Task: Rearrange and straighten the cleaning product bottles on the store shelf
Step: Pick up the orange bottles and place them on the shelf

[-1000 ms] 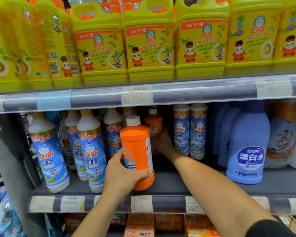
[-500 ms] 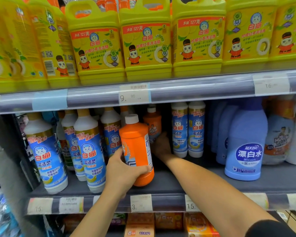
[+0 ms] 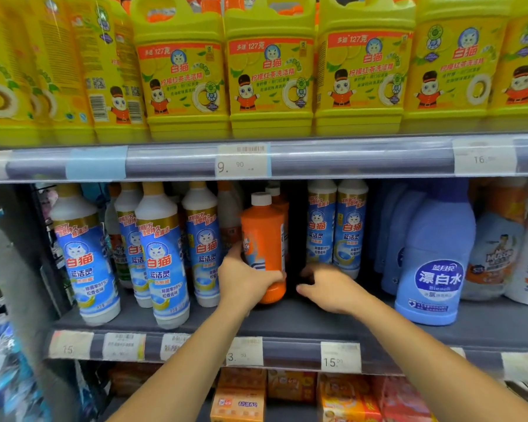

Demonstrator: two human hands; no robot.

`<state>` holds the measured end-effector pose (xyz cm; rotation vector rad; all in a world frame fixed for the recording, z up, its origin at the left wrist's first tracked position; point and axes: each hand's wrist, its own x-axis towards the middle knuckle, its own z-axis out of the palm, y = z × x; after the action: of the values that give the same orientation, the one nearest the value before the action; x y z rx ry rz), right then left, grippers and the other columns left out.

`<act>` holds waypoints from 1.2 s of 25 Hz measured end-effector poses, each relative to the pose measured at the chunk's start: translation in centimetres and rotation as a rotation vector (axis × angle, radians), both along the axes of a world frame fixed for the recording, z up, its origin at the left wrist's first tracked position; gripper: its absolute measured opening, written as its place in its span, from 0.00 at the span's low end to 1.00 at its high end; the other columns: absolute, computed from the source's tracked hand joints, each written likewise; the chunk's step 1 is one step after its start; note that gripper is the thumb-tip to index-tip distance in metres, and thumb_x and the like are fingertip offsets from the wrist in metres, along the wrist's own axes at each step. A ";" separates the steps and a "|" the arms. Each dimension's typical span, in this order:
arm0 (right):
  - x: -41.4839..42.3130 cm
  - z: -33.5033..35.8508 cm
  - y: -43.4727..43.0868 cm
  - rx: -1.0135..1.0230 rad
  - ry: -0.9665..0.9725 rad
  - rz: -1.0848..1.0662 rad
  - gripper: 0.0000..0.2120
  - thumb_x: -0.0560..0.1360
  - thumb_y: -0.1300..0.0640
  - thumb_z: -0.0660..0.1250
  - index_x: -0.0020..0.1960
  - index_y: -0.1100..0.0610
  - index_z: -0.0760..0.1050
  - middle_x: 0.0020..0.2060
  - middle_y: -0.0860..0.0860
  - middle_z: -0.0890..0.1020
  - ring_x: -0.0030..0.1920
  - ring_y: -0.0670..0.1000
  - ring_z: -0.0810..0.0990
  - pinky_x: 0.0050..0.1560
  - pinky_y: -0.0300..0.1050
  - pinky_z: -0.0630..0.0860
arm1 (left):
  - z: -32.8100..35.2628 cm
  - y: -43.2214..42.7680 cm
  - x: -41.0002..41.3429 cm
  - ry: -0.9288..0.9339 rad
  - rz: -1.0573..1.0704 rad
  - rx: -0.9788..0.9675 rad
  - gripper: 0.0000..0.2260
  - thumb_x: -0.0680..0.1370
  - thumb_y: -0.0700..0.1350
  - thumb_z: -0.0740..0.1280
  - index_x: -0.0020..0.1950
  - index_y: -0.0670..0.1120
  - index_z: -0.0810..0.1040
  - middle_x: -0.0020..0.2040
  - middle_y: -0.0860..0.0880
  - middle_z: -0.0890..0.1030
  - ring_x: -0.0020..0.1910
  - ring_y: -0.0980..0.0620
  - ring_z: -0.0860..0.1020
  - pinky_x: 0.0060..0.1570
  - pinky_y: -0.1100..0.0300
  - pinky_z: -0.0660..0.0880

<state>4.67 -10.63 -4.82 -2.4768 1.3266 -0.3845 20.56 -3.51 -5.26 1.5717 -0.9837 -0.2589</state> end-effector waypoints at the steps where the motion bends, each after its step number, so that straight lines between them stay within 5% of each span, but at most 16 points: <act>1: -1.6 -0.1 0.9 -0.017 0.008 0.045 0.24 0.76 0.45 0.64 0.68 0.56 0.70 0.64 0.54 0.77 0.62 0.53 0.75 0.57 0.42 0.72 | 0.0 -0.5 -0.6 -0.011 0.027 -0.018 0.35 0.52 0.48 0.82 0.57 0.49 0.76 0.51 0.48 0.83 0.45 0.52 0.80 0.46 0.58 0.77; 7: -6.8 -2.9 3.7 -0.133 0.285 0.158 0.41 0.69 0.25 0.46 0.77 0.45 0.56 0.76 0.51 0.62 0.74 0.52 0.60 0.72 0.50 0.60 | -0.7 -2.9 -2.3 -0.002 0.072 -0.016 0.34 0.56 0.47 0.82 0.59 0.47 0.73 0.55 0.45 0.82 0.52 0.45 0.80 0.48 0.59 0.74; 13: -7.2 -4.2 4.0 -0.260 0.310 0.153 0.41 0.71 0.26 0.46 0.78 0.45 0.50 0.78 0.51 0.56 0.77 0.50 0.54 0.74 0.47 0.52 | -2.2 -3.6 -1.9 0.030 0.089 0.109 0.40 0.57 0.52 0.81 0.64 0.46 0.70 0.60 0.45 0.79 0.58 0.43 0.78 0.57 0.50 0.76; 17: -7.2 -4.4 3.9 -0.253 0.306 0.151 0.42 0.70 0.25 0.45 0.78 0.46 0.51 0.78 0.51 0.57 0.77 0.51 0.54 0.74 0.48 0.52 | -2.9 -4.0 -0.7 0.095 -0.055 0.180 0.32 0.61 0.43 0.80 0.63 0.44 0.74 0.58 0.45 0.81 0.57 0.45 0.80 0.54 0.58 0.76; 21: -7.2 -4.4 3.9 -0.247 0.297 0.151 0.42 0.70 0.25 0.45 0.78 0.46 0.51 0.78 0.51 0.56 0.77 0.51 0.54 0.74 0.47 0.52 | -2.3 -4.2 -1.2 0.006 0.048 0.161 0.26 0.64 0.45 0.79 0.59 0.44 0.77 0.58 0.44 0.82 0.56 0.44 0.80 0.49 0.63 0.72; 30: -7.2 -4.2 4.1 -0.242 0.290 0.147 0.42 0.71 0.26 0.45 0.78 0.46 0.51 0.78 0.51 0.56 0.77 0.50 0.54 0.74 0.47 0.52 | -1.8 -4.8 -1.8 -0.065 0.158 0.248 0.38 0.58 0.52 0.81 0.63 0.44 0.71 0.62 0.45 0.80 0.59 0.45 0.79 0.52 0.59 0.74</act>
<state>-2.48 -6.52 -9.06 -2.9017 1.2527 -0.1628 18.79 -8.27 -7.02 1.8852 -0.8972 -0.2270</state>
